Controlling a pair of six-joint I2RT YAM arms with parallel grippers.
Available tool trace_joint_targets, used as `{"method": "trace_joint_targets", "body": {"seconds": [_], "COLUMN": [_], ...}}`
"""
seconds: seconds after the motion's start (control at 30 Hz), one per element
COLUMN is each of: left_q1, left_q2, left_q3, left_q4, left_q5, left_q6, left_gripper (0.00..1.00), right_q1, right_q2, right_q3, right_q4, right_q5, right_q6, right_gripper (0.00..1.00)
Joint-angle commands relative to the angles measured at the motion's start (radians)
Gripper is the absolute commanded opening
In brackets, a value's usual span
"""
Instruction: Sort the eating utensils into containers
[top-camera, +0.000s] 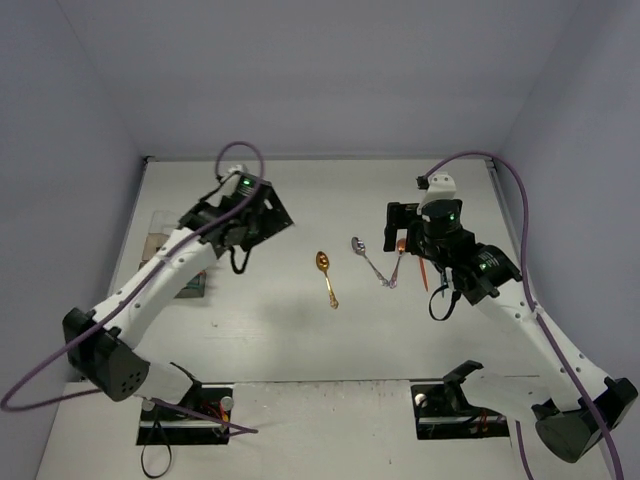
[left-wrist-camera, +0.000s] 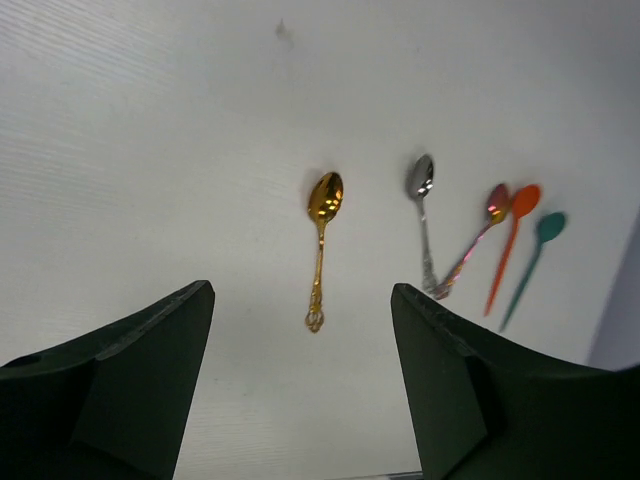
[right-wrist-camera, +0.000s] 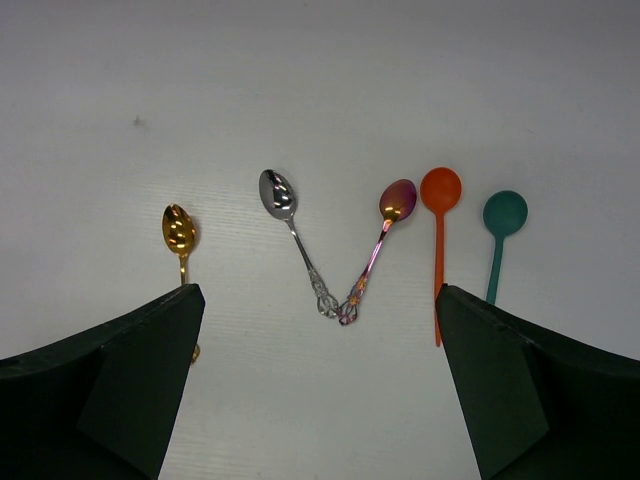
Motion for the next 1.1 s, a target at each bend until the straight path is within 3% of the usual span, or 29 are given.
{"method": "trace_joint_targets", "body": {"seconds": [0.0,0.17,0.5,0.8,1.07], "left_q1": [-0.191,-0.291,-0.329,-0.342,-0.34], "left_q2": [0.131,0.313,0.582,0.648,0.686], "left_q3": [0.06,0.131,0.242,0.261,0.236], "left_q4": [-0.033,-0.035,-0.035,-0.033,-0.032], "left_q5": [-0.235,-0.298,-0.245,-0.218,-0.218], "left_q6": [0.045,0.001,-0.05,-0.116,-0.179], "left_gripper": [0.69,0.69,0.63,0.51,0.35], "right_q1": [0.005,0.003,-0.002,-0.003,-0.005], "right_q2": [-0.024,-0.043,-0.103,-0.13,-0.14], "right_q3": [0.0,-0.008,-0.025,-0.042,-0.044], "right_q4": [0.045,0.042,0.018,0.005,0.0], "right_q5": [0.009,0.009,0.028,0.034,0.036], "right_q6": [-0.011,-0.011,-0.018,-0.021,-0.024], "right_gripper": [1.0,1.0,1.0,1.0,1.0]}}
